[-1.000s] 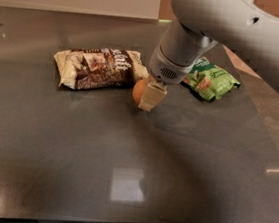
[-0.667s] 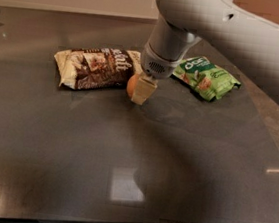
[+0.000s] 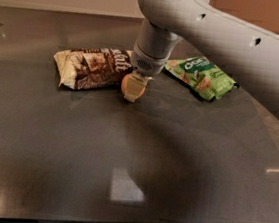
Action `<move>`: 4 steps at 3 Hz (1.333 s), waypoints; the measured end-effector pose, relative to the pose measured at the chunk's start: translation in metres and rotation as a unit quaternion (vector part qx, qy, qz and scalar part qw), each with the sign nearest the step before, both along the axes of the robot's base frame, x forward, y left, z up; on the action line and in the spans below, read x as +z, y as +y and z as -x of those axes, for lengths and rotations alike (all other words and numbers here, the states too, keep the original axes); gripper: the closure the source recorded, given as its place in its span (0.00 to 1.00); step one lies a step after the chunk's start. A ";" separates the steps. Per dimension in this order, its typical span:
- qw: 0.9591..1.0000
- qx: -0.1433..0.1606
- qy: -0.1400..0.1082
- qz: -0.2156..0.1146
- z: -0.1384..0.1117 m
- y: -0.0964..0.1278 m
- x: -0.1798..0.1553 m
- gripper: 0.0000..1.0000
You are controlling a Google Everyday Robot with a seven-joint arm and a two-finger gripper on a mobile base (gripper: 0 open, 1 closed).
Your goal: Move orange near brown chip bag
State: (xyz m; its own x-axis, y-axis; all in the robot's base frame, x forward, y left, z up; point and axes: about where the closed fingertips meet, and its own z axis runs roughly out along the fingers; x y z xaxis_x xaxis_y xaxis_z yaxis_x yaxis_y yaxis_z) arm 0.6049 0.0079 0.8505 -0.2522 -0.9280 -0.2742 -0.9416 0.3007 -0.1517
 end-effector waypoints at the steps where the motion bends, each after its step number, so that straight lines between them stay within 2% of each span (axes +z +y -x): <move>1: 1.000 -0.009 0.008 -0.007 0.004 0.006 0.000 0.60; 3: 0.999 -0.023 0.029 -0.025 0.012 0.011 -0.004 0.13; 4: 0.999 -0.023 0.035 -0.030 0.016 0.012 -0.006 0.00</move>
Offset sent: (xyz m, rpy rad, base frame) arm -0.0129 0.0114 -0.0037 0.0644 0.0701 -0.0639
